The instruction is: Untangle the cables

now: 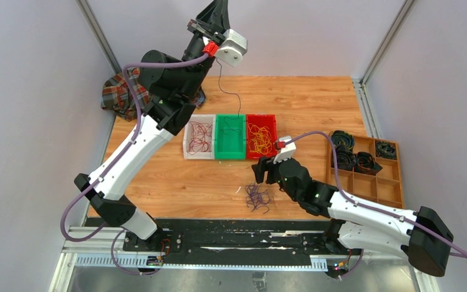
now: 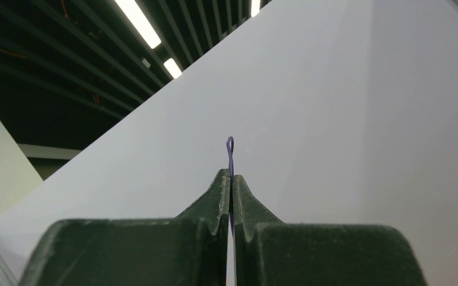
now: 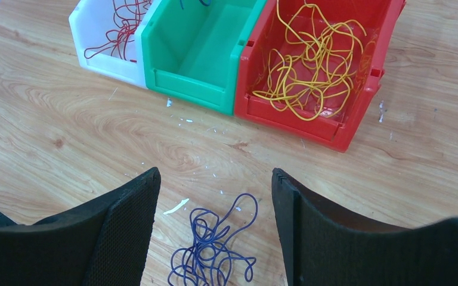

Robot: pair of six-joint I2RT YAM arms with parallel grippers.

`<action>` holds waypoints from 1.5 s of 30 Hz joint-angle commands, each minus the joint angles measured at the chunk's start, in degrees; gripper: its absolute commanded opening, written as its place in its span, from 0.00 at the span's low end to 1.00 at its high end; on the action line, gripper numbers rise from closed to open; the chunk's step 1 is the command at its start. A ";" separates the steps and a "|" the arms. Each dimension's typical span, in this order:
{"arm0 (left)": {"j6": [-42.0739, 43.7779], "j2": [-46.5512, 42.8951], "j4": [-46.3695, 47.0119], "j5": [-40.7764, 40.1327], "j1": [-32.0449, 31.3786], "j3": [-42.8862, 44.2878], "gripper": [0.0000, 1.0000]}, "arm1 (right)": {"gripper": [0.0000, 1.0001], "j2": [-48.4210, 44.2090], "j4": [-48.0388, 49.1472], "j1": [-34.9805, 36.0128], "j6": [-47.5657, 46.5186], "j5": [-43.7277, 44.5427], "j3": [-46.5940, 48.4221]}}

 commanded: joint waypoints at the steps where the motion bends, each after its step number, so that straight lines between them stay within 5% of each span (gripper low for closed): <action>1: 0.30 -0.12 2.58 -1.37 0.57 -1.59 0.01 | 0.68 -1.38 -0.85 -0.72 0.98 1.27 -1.32; 15: 1.69 -2.35 2.68 -1.90 2.80 -16.20 0.01 | 0.68 -5.33 -2.73 -1.24 1.38 3.65 -3.39; 25: 5.79 -6.10 -12.26 -3.16 3.19 -23.80 0.01 | 0.68 -7.25 -3.85 -1.95 1.68 3.91 -4.35; 31: 0.25 -7.96 -28.55 -2.07 3.16 -24.08 0.01 | 0.68 -7.32 -4.46 -2.17 2.07 3.91 -4.30; 45: -12.96 -2.90 -36.80 -1.33 3.06 -21.64 0.01 | 0.67 -8.49 -6.40 -2.48 3.23 5.30 -5.04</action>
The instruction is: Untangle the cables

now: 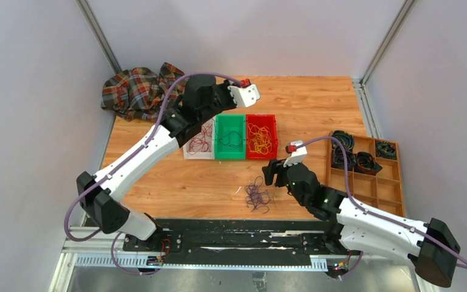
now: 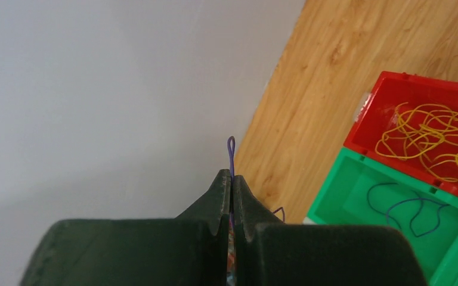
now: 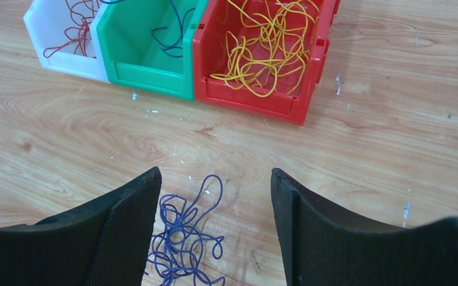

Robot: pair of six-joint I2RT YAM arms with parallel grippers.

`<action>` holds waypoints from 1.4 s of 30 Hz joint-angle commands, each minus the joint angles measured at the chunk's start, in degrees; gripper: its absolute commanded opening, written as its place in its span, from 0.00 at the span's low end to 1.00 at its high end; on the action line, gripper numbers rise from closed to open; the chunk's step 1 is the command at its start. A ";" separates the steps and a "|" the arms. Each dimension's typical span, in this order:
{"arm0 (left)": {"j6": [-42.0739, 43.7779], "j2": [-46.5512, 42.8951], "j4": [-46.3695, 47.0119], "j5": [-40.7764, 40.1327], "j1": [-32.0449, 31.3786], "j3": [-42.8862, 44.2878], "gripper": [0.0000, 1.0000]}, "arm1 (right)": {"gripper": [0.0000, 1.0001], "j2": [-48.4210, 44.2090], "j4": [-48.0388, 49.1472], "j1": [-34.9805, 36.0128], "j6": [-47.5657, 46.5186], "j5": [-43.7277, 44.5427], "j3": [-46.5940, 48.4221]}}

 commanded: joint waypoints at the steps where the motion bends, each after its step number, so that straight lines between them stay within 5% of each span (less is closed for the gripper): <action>1: -7.59 3.51 -2.93 0.85 0.06 3.78 0.00 | 0.67 -1.55 -1.81 -0.95 1.18 2.24 -1.14; 20: -27.27 13.89 -7.37 9.49 -1.23 12.62 0.00 | 0.66 -5.91 -4.86 -3.09 1.32 3.41 -2.83; 28: -28.62 14.61 -7.55 11.40 -1.19 11.93 0.01 | 0.66 -6.46 -5.75 -3.51 1.91 3.34 -3.61; 42: -23.18 11.49 0.50 6.03 3.94 -8.23 0.00 | 0.66 -6.08 -6.68 -3.84 2.29 3.22 -3.70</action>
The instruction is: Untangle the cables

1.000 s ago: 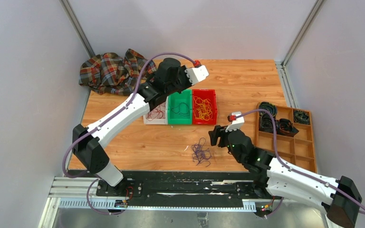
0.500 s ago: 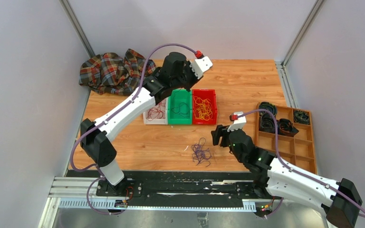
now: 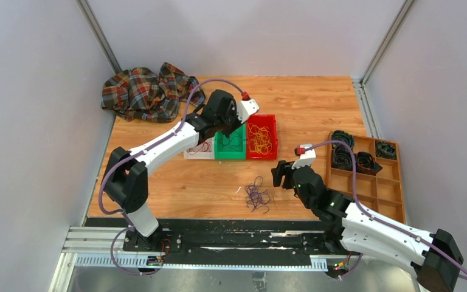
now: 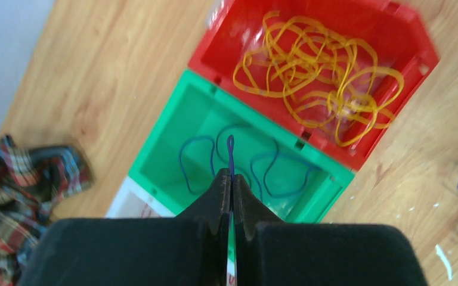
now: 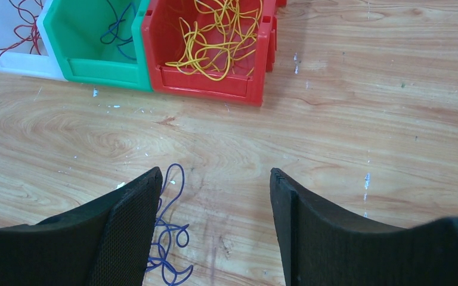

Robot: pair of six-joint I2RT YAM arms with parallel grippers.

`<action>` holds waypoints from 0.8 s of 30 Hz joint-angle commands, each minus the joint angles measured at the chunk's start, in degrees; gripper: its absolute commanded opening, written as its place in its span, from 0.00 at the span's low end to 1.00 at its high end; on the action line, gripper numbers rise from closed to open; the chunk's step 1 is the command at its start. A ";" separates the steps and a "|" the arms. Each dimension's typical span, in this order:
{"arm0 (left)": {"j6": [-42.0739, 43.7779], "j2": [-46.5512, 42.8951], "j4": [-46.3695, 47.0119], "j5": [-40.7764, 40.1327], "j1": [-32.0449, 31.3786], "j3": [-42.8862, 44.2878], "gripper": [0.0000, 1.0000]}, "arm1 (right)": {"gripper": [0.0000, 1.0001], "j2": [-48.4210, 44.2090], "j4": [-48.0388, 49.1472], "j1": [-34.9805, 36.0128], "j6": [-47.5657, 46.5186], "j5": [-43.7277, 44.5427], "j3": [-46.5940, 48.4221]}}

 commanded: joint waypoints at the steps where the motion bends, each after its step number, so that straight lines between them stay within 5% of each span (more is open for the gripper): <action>1: 1.92 -1.66 5.32 -2.97 1.37 -2.68 0.00 | 0.66 -0.14 -1.15 -0.90 0.78 1.25 -0.47; 24: 8.13 13.34 16.02 -7.38 1.40 -5.78 0.00 | 0.66 -2.43 -4.69 -1.55 2.19 1.50 -0.57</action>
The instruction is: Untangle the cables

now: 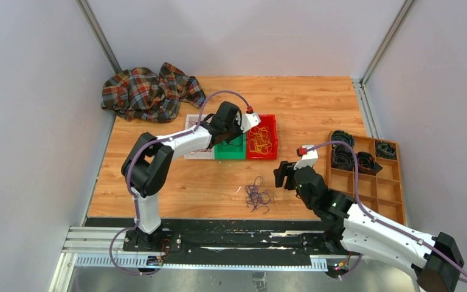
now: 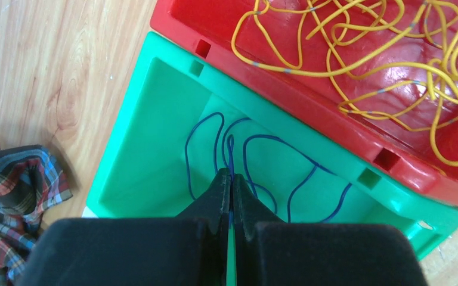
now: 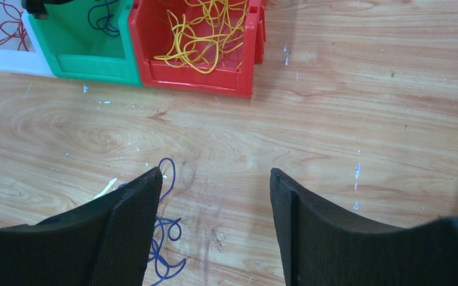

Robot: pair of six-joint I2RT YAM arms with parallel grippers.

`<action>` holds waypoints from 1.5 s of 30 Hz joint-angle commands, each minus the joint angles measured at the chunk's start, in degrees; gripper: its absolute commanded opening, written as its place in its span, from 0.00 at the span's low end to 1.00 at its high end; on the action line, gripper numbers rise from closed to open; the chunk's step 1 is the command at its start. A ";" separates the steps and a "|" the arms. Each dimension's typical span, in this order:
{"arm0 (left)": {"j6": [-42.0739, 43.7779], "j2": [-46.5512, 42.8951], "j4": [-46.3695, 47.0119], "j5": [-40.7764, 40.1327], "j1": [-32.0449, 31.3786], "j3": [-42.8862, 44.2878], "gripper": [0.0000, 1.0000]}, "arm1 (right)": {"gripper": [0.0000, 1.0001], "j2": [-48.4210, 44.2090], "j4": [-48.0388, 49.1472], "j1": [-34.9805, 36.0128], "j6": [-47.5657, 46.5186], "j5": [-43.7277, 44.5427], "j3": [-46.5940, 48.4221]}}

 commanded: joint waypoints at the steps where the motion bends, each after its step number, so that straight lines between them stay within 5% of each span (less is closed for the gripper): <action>1: 0.91 2.24 5.91 -1.51 0.06 -0.09 0.00 | 0.66 -1.17 -1.85 -0.91 1.61 1.50 -0.58; 10: 1.19 4.79 4.78 -2.87 0.06 3.28 0.04 | 0.66 -3.37 -4.24 -0.92 1.33 1.75 -0.24; 22: 4.53 1.21 -13.56 0.67 0.98 12.80 0.89 | 0.67 -6.86 -7.60 -0.91 -0.41 1.56 1.09; 29: 5.58 -0.61 -22.13 5.26 2.84 17.67 0.99 | 0.68 -7.29 -8.39 -0.93 -1.43 0.92 2.09; 35: 8.01 -4.07 -32.05 13.58 4.62 22.33 0.98 | 0.73 -6.99 -10.00 -0.91 -2.56 -0.87 3.16; 45: 3.56 -13.96 -38.18 28.63 1.41 11.20 0.98 | 0.76 -1.13 -10.45 -0.93 -0.12 -12.07 2.50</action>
